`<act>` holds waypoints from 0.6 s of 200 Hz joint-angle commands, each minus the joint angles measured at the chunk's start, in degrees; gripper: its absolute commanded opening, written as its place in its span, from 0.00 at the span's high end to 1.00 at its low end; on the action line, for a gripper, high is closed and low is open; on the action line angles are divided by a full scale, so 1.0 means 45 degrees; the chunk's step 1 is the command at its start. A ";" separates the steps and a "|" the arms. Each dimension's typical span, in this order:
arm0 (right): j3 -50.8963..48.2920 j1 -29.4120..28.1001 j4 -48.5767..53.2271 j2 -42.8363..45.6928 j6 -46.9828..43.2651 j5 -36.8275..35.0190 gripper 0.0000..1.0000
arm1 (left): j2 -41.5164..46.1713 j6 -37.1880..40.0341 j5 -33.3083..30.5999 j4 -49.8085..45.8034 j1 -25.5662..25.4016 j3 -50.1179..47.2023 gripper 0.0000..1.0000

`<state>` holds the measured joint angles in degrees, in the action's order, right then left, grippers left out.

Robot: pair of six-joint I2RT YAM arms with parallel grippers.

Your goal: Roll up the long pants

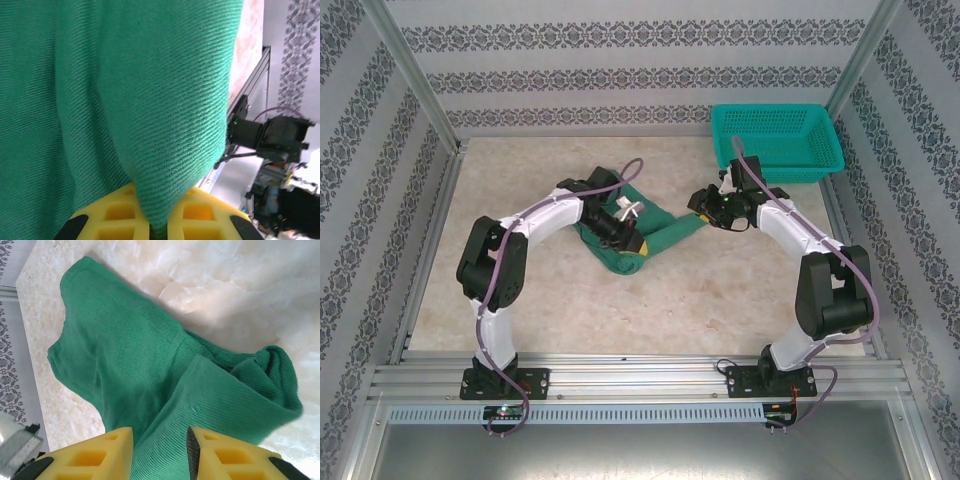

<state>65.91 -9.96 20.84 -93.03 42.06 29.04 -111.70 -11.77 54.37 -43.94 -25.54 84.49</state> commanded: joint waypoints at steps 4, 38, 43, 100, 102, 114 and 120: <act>0.0120 -0.0043 0.0154 0.0391 0.0050 0.0336 0.64 | -0.0242 -0.1542 0.0770 0.0854 0.0595 -0.0879 1.00; 0.0143 -0.0247 0.0275 0.0328 -0.0013 0.0491 0.67 | -0.0709 -0.2799 0.1113 0.2437 0.1215 -0.2148 1.00; 0.0139 -0.0294 0.0269 0.0303 0.0007 0.0518 0.69 | -0.0827 -0.2858 0.0995 0.2480 0.1297 -0.2180 1.00; 0.0622 -0.1058 0.0432 -0.0337 -0.0274 0.0880 0.84 | -0.1519 -0.2775 0.0789 0.2706 0.1787 -0.2118 1.00; 0.0665 -0.1076 0.0458 -0.0379 -0.0292 0.0893 0.84 | -0.1534 -0.2751 0.0789 0.2688 0.1788 -0.2106 1.00; 0.0809 -0.1249 0.0505 -0.0696 -0.0356 0.0919 0.83 | -0.1656 -0.2679 0.0888 0.2684 0.1805 -0.2086 1.00; 0.0876 -0.1295 0.0490 -0.0912 -0.0329 0.0992 0.83 | -0.1708 -0.2695 0.0971 0.2761 0.1794 -0.2112 1.00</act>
<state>67.29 -14.57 22.09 -94.19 41.74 31.62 -117.54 -23.24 58.76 -33.76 -18.31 74.59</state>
